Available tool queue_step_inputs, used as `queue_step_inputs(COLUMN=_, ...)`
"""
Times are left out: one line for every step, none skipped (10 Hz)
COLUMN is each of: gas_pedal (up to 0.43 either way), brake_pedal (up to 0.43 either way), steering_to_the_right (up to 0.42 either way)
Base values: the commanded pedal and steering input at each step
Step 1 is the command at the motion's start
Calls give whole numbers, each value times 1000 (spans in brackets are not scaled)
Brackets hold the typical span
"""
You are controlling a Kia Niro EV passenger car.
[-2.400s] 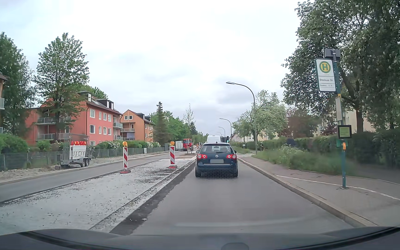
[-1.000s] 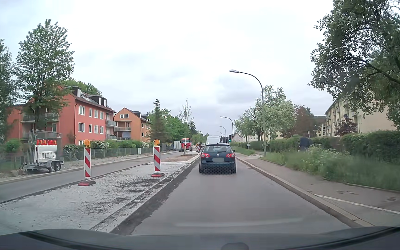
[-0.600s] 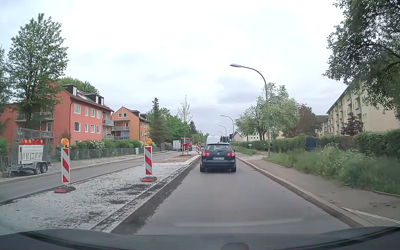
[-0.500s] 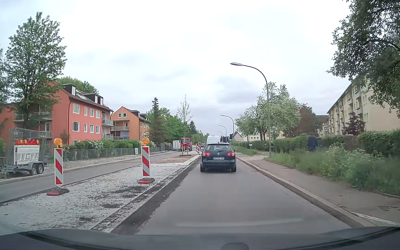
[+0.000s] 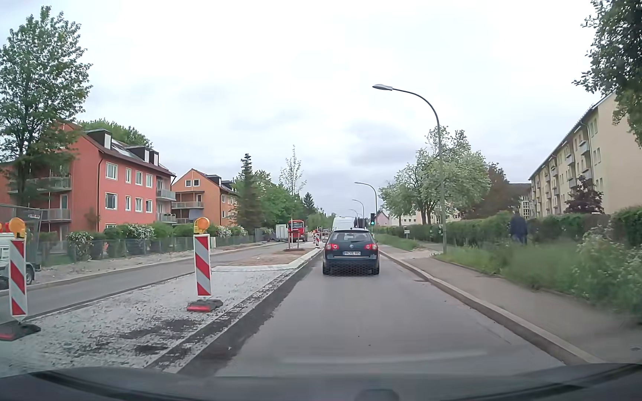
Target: Follow the waypoints while adhering to traffic rules and regulations
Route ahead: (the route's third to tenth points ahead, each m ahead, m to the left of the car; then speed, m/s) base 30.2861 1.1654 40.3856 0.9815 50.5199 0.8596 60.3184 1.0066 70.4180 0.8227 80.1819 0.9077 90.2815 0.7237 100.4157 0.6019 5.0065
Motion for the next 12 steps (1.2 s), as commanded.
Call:
queue_step_inputs(gas_pedal=189, brake_pedal=0, steering_to_the_right=-1)
queue_step_inputs(gas_pedal=177, brake_pedal=0, steering_to_the_right=1)
queue_step_inputs(gas_pedal=169, brake_pedal=0, steering_to_the_right=1)
queue_step_inputs(gas_pedal=169, brake_pedal=0, steering_to_the_right=1)
queue_step_inputs(gas_pedal=157, brake_pedal=0, steering_to_the_right=1)
queue_step_inputs(gas_pedal=157, brake_pedal=0, steering_to_the_right=1)
queue_step_inputs(gas_pedal=157, brake_pedal=0, steering_to_the_right=1)
queue_step_inputs(gas_pedal=157, brake_pedal=0, steering_to_the_right=1)
queue_step_inputs(gas_pedal=157, brake_pedal=0, steering_to_the_right=1)
queue_step_inputs(gas_pedal=157, brake_pedal=0, steering_to_the_right=1)
queue_step_inputs(gas_pedal=157, brake_pedal=0, steering_to_the_right=1)
queue_step_inputs(gas_pedal=150, brake_pedal=0, steering_to_the_right=1)
